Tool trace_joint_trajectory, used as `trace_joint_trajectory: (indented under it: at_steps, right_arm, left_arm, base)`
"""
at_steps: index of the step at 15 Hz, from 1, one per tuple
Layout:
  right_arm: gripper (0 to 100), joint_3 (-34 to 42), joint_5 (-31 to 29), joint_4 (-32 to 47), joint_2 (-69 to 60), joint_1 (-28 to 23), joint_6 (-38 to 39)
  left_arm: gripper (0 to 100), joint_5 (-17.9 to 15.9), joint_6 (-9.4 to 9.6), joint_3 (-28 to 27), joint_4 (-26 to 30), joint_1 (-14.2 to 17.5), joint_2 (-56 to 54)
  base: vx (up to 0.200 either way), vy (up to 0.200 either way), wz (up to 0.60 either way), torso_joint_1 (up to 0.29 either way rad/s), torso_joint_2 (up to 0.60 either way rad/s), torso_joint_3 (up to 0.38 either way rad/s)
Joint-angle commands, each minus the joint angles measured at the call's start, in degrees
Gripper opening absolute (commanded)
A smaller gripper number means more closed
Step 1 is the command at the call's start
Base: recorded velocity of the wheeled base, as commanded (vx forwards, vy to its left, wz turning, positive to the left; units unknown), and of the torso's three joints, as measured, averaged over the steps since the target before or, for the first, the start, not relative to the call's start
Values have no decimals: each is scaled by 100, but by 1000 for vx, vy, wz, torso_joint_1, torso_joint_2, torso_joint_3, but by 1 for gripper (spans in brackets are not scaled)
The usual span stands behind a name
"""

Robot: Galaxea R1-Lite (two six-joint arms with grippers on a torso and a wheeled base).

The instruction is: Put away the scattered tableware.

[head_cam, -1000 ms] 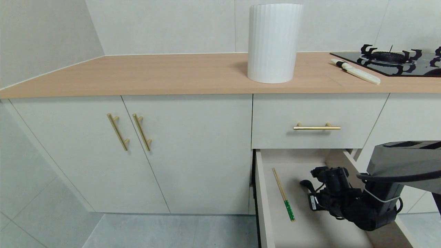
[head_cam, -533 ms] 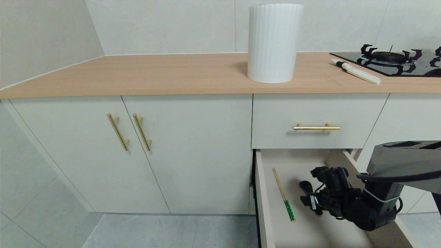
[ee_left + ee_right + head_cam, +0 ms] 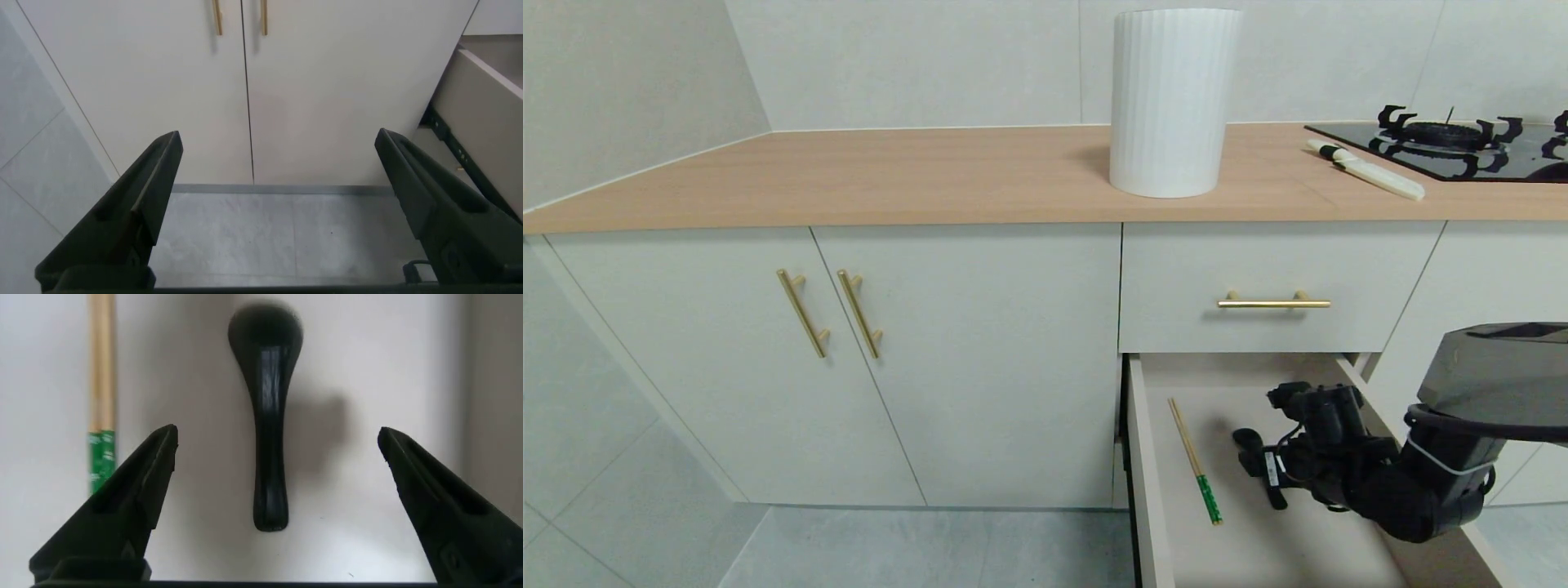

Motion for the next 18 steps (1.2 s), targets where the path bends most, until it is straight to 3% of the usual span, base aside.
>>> trace_joint_trajectory:
  at_steps: [1, 5, 7, 9, 12, 15, 18]
  right_arm:
    - [100, 231, 5, 178, -807, 4, -6]
    - [100, 257, 137, 1523, -2336, 12, -6]
    - [100, 134, 374, 2604, -3189, 135, -14]
    - [100, 46, 427, 3131, -3532, 223, -14]
    - [100, -340, 602, 4704, -4147, 443, -23]
    - [100, -464, 840, 5214, -4410, 566, -23]
    - [100, -455, 831, 5232, -4463, 601, -32]
  left_arm:
    - [100, 3, -4, 0, 2, 1, 2]
    - [100, 3, -4, 0, 2, 1, 2]
    - [100, 3, -4, 0, 2, 1, 2]
    - [100, 3, 4, 0, 2, 1, 2]
    - [100, 3, -4, 0, 2, 1, 2]
    - [100, 3, 4, 0, 2, 1, 2]
    - [100, 3, 4, 0, 2, 1, 2]
  base:
    - [0, 0, 0, 0, 0, 0]
    - [0, 0, 0, 0, 0, 0]
    - [0, 0, 0, 0, 0, 0]
    - [0, 0, 0, 0, 0, 0]
    - [0, 0, 0, 0, 0, 0]
    - [0, 0, 0, 0, 0, 0]
    - [0, 0, 0, 0, 0, 0]
